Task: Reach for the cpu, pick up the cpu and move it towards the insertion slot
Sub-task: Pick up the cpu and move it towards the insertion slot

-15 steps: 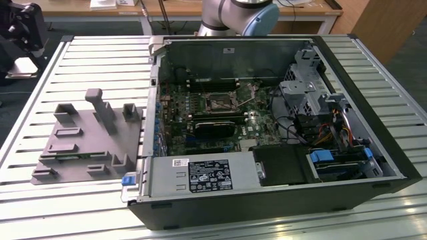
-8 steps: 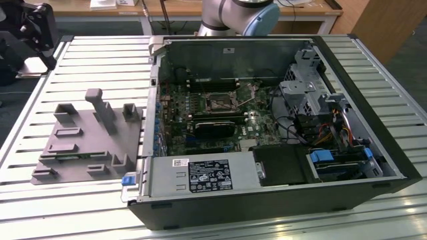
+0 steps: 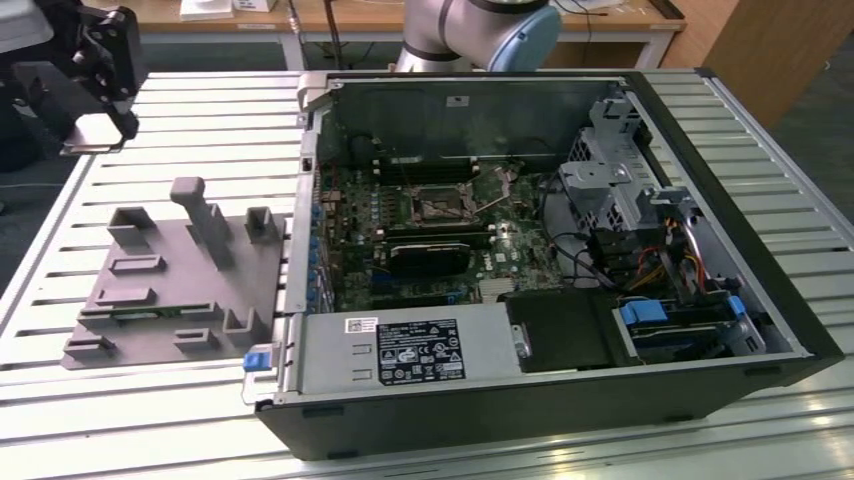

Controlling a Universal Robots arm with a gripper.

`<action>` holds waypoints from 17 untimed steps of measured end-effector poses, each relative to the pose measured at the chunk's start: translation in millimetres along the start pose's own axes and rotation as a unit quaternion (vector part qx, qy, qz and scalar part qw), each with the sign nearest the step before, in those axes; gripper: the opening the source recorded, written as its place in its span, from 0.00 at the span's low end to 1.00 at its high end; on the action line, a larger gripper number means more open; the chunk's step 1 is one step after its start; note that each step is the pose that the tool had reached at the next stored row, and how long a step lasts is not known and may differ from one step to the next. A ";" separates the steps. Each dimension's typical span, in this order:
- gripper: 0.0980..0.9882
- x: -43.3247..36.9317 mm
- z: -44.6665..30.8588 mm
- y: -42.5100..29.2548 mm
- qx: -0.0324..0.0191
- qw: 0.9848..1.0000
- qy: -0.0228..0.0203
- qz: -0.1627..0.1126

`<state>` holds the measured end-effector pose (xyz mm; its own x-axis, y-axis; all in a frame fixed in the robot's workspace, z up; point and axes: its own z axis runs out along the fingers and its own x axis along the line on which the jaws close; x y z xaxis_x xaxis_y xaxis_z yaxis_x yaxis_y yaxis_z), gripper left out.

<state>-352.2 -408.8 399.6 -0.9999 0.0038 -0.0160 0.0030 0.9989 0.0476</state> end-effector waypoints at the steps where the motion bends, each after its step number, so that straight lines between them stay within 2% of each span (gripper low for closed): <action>1: 0.50 -2.3 0.0 0.0 0.000 1.000 0.000 0.000; 9: 0.50 -24.1 0.4 0.1 0.000 1.000 0.000 0.000; 17: 0.50 -53.8 1.0 0.5 0.000 1.000 0.000 0.000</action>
<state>-298.4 -408.5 399.5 -0.9999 0.0038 -0.0161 0.0031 0.9989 0.0476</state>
